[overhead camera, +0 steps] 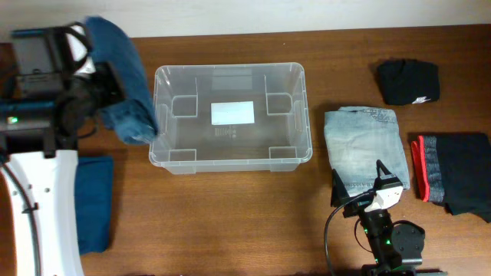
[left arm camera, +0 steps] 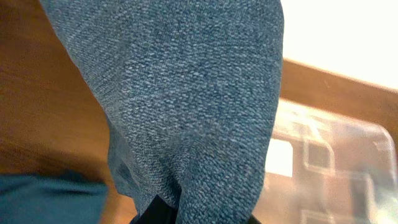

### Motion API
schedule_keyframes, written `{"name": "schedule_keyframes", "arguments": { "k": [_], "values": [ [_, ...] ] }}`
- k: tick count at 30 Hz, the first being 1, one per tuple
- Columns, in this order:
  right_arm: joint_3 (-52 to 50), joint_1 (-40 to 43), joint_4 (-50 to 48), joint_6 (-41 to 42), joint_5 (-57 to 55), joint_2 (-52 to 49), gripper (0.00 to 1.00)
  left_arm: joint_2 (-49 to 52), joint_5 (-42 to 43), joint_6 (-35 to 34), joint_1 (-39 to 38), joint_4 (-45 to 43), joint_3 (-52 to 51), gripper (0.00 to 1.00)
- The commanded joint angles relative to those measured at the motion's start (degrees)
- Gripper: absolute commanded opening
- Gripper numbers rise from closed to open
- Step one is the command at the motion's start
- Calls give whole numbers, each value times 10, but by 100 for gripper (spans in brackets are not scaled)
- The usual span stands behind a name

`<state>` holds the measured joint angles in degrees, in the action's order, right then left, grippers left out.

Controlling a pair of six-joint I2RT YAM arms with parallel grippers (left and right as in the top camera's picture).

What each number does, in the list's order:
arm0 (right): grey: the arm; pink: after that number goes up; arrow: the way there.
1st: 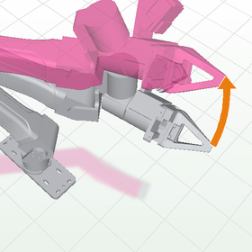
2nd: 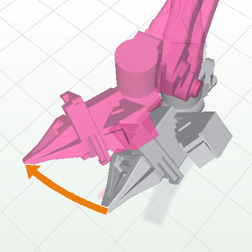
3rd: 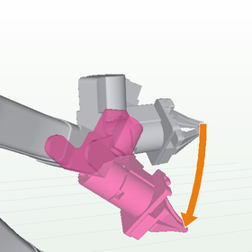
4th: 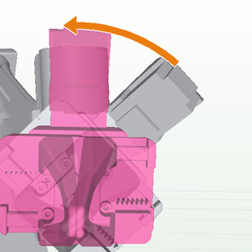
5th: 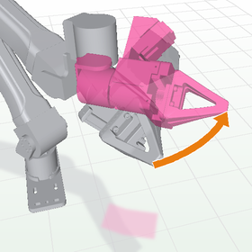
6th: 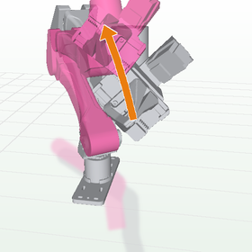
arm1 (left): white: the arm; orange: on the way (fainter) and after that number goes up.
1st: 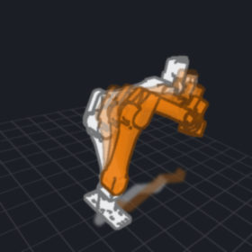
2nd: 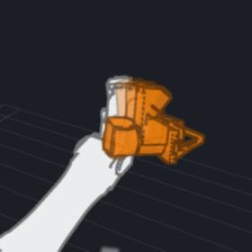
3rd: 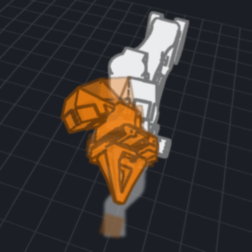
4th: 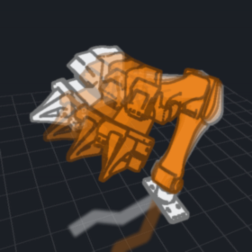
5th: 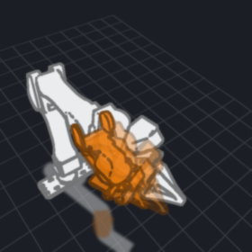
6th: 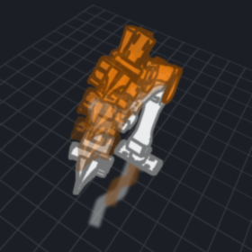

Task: Pack container
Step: 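Lift the jeans with the left gripper and carry toward the container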

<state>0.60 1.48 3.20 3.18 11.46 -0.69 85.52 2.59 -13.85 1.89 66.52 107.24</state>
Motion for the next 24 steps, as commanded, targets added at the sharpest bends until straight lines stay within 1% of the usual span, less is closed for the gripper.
{"name": "schedule_keyframes", "arguments": {
  "k": [1, 8, 12, 18, 24],
  "values": [
    [-3, 4, 4, 0, -5, 5, 98, -15, 22, -9, -35, -28, 23, 1],
    [-3, 4, 4, 0, -5, 5, 98, -11, 21, -9, -121, -28, 23, 1],
    [-3, 4, 4, 0, -5, 5, 98, -3, -3, -23, -157, -28, 23, 1],
    [-3, 4, 4, 0, -5, 5, 98, 18, -7, -24, -191, -28, 23, 1],
    [-3, 4, 4, 0, -5, 5, 99, 26, -25, -29, -198, -40, 24, 1]
  ]
}}
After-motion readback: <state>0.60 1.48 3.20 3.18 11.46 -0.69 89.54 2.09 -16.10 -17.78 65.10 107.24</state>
